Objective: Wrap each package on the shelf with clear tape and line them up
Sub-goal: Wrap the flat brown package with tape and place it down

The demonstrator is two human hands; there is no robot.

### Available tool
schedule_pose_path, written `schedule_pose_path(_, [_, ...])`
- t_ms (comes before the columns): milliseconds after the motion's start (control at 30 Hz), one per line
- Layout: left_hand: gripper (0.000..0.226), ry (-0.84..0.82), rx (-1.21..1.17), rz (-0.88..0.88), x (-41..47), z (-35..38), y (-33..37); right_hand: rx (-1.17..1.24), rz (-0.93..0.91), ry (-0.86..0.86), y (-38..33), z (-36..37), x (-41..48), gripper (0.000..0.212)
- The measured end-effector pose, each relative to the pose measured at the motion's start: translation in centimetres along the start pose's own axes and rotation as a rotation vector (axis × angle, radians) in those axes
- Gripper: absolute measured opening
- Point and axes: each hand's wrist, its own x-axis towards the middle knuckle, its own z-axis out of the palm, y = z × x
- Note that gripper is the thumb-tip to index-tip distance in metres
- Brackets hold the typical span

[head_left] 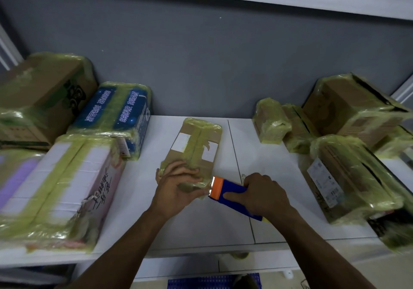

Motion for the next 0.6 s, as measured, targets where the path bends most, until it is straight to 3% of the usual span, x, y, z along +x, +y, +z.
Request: schedule_pose_path(600, [0.050,0.080,0.096,-0.031,0.1,1.3,0.5,-0.118,-0.021,0.210,-1.1,1.4,-0.2,0.062])
